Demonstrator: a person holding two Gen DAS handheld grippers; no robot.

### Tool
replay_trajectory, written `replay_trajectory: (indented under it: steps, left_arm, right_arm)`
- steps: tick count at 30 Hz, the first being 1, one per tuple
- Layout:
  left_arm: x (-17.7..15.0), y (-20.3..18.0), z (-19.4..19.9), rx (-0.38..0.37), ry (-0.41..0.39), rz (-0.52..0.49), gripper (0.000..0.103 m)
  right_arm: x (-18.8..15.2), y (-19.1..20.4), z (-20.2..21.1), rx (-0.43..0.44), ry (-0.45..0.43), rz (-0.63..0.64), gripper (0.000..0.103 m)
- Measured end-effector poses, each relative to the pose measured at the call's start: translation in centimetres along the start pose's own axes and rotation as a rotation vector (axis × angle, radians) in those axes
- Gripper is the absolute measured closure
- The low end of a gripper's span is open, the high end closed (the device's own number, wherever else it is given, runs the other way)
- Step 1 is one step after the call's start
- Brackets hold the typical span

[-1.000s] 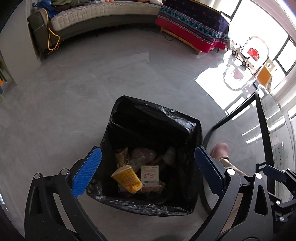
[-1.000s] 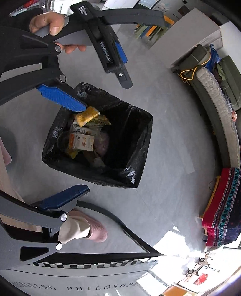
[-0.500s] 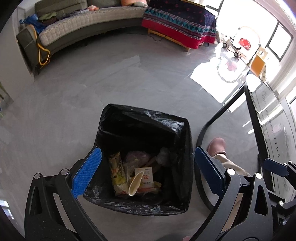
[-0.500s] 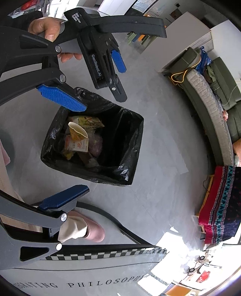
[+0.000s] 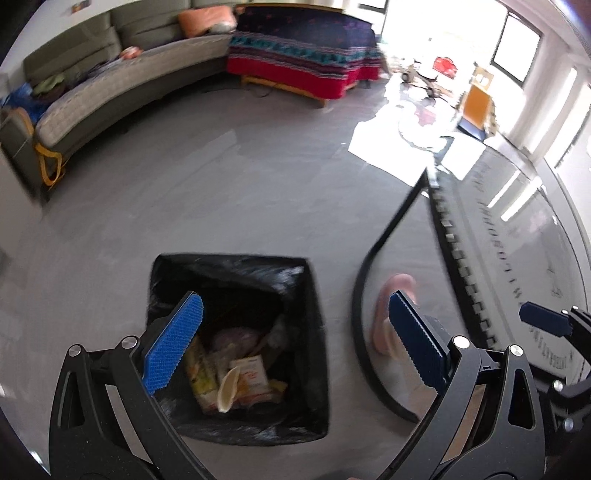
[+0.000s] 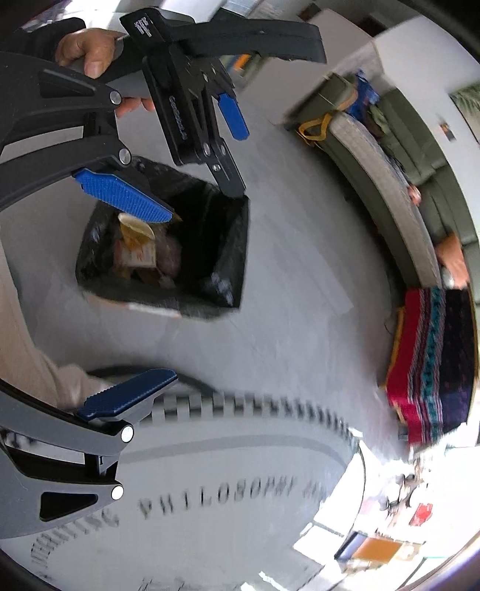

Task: Collect trash
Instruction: 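Move both open tools back over the empty table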

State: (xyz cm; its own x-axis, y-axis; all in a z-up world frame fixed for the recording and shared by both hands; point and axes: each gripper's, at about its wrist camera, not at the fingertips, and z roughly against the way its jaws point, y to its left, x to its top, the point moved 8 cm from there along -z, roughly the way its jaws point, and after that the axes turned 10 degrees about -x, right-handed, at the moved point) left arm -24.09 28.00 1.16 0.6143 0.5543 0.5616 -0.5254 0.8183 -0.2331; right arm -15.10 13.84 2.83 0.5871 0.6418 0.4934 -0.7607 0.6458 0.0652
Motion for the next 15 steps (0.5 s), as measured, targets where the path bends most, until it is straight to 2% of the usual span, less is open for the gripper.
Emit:
replay_trajectory:
  steps: [7, 15]
  left_arm:
    - [1.7, -8.1, -2.8, -0.065, 0.022, -0.114, 0.006]
    - [1.6, -19.6, -7.5, -0.159, 0.069, -0.273, 0.006]
  right_arm:
    - [-0.5, -9.9, 1.7, -0.092, -0.044, -0.158, 0.021]
    - [-4.5, -23.2, 3.2, -0.239, -0.074, -0.376, 0.021]
